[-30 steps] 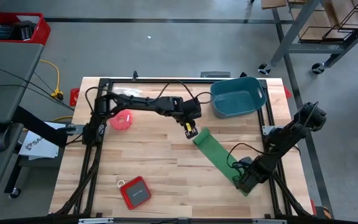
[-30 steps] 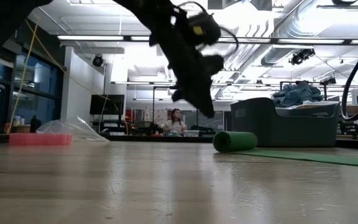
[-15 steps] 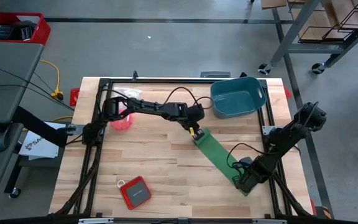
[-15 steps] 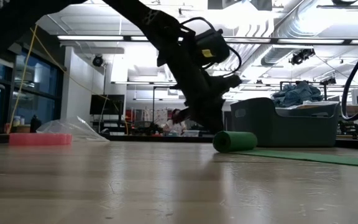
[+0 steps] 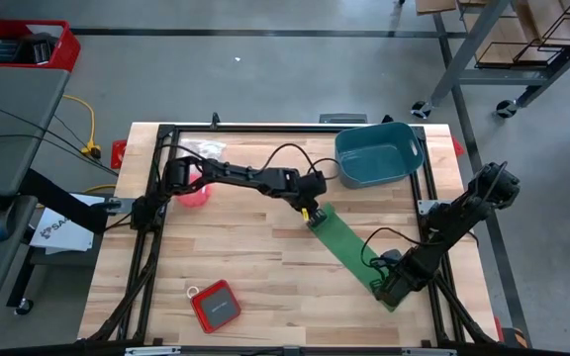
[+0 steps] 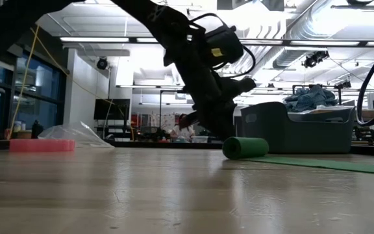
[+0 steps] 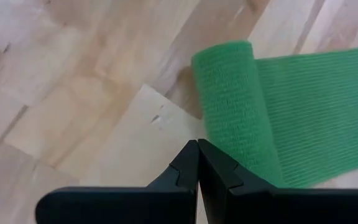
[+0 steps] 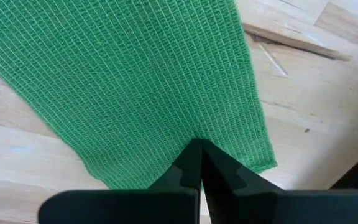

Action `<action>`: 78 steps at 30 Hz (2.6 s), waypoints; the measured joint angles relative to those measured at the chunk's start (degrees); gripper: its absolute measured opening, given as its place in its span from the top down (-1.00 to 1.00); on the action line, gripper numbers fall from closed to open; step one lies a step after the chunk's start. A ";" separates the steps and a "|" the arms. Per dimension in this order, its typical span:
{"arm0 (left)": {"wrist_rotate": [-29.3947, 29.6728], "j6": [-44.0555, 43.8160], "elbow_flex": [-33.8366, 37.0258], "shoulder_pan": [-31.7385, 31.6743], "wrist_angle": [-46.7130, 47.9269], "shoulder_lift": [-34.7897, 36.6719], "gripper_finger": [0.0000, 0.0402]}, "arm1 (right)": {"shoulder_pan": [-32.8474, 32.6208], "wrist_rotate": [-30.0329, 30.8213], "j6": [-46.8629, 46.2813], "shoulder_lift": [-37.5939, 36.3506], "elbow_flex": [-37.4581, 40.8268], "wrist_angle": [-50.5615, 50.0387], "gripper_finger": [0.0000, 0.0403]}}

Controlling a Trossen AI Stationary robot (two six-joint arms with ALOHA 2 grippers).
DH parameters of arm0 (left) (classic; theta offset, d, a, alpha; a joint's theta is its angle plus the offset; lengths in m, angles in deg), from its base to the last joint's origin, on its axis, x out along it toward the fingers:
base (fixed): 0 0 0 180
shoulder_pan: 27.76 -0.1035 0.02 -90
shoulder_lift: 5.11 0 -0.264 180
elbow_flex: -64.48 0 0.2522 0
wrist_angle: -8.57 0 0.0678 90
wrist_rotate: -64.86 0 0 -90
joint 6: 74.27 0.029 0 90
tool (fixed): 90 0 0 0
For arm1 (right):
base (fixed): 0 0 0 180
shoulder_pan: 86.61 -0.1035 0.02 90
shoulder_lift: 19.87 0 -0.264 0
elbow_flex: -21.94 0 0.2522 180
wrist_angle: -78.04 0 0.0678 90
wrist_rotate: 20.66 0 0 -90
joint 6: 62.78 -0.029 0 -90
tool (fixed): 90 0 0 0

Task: Roll bandage
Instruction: Roll the green bandage

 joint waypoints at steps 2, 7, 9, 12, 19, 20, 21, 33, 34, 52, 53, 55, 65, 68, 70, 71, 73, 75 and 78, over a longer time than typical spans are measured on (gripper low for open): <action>1.51 -1.01 0.00 0.48 0.12 0.00 1.00 | 0.00 0.00 0.00 0.00 0.00 0.00 1.00; 3.49 -2.23 0.00 0.80 -0.82 0.00 1.00 | 0.00 0.60 -0.04 0.00 0.00 0.04 1.00; 3.55 -2.29 0.00 0.74 -0.66 -0.26 1.00 | 0.00 0.62 -0.02 0.00 0.00 0.07 1.00; 1.54 -3.18 0.07 0.69 -0.90 -0.84 1.00 | 0.00 0.63 0.00 0.00 0.00 0.05 1.00; -15.37 -6.76 0.09 1.10 -12.23 -0.66 1.00 | 0.00 0.89 -0.15 -0.09 -0.12 0.00 1.00; -17.10 -6.71 0.09 1.13 -13.62 0.07 1.00 | 0.00 1.22 -0.19 -0.09 -0.32 -0.03 1.00; -18.03 -6.28 0.09 1.14 -15.08 1.02 1.00 | 0.00 1.74 -0.22 -0.09 -0.68 -0.13 1.00; -16.92 -0.70 -0.04 -1.98 -18.46 7.17 1.00 | -0.04 4.28 -0.41 -0.17 -7.08 -10.47 1.00; -16.60 -0.70 -0.04 -2.54 -17.72 7.17 1.00 | -0.04 4.52 -0.42 -0.18 -8.08 -12.52 1.00; -17.27 14.64 -0.02 -18.69 -6.58 22.36 1.00 | 21.48 28.48 24.19 -10.27 -5.10 -2.97 1.00; -16.95 15.12 -0.01 -18.98 -6.81 23.64 1.00 | 23.65 28.06 27.61 -10.25 -4.88 -1.27 1.00; -16.07 15.89 -0.02 -19.52 -6.78 26.13 1.00 | 27.58 27.71 34.20 -9.94 -4.62 2.29 1.00; -12.74 16.80 -0.01 -19.13 -4.19 30.47 1.00 | 42.55 18.80 54.84 -3.29 -4.49 9.44 1.00; -12.44 17.51 0.00 -18.77 -2.13 30.47 1.00 | 43.87 15.75 57.68 -1.28 -4.48 13.00 1.00; -11.67 18.24 0.76 -18.43 -2.09 30.49 1.00 | 43.93 15.39 57.67 -0.47 -4.48 14.13 1.00; -11.42 18.26 1.24 -18.33 -1.92 30.49 1.00 | 43.91 15.01 57.45 -0.14 -4.48 14.32 1.00; -11.25 18.03 2.20 -18.31 -1.64 30.42 1.00 | 43.53 13.71 56.87 0.04 -4.48 13.84 1.00; -11.24 17.51 3.36 -18.31 -1.81 30.40 1.00 | 42.71 13.44 56.22 0.00 -4.48 13.26 1.00; -10.55 16.86 4.95 -18.33 -1.72 30.40 1.00 | 41.01 12.04 54.16 -0.50 -4.48 11.51 1.00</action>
